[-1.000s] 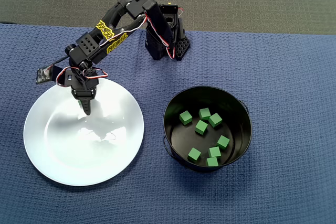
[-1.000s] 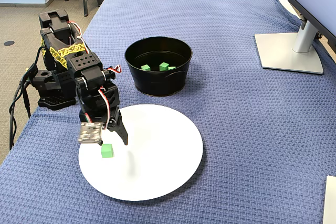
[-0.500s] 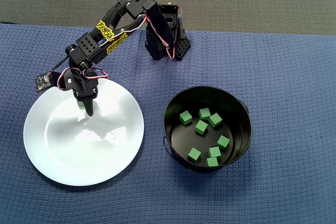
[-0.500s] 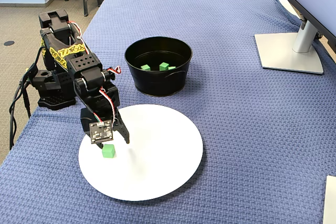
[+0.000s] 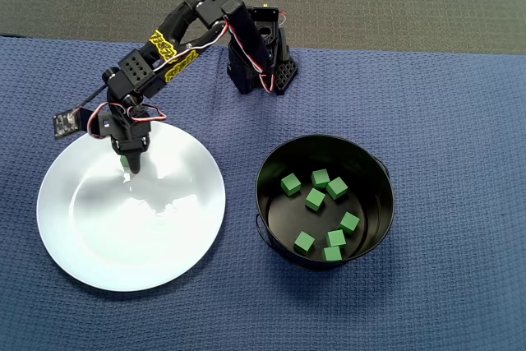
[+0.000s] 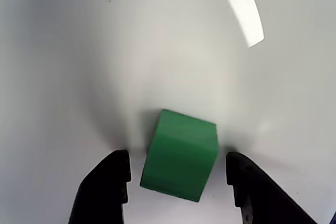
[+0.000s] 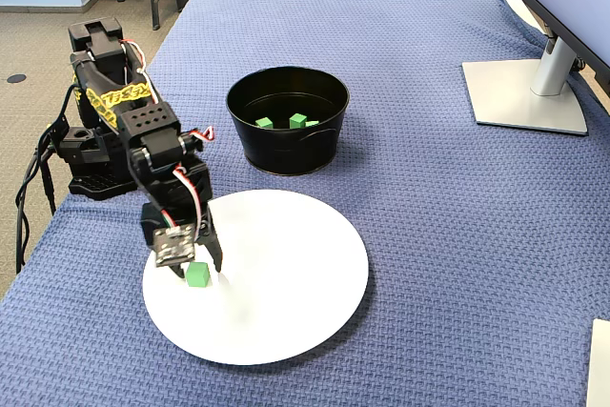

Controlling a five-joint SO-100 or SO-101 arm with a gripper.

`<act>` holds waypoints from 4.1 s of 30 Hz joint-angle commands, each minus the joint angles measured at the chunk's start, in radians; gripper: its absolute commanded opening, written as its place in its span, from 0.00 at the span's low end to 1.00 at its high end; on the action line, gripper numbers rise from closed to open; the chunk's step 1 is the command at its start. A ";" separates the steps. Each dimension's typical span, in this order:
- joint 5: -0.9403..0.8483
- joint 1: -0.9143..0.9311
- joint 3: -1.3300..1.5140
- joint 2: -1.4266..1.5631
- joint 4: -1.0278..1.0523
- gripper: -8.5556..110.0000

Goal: Pick up the green cubes from the white plate and place them in the black recipient

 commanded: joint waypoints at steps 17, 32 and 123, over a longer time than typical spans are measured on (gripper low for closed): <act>0.117 0.005 0.051 0.063 -0.107 0.16; 0.209 -0.011 0.054 0.135 -0.084 0.07; 1.002 -0.673 1.040 1.891 0.345 0.07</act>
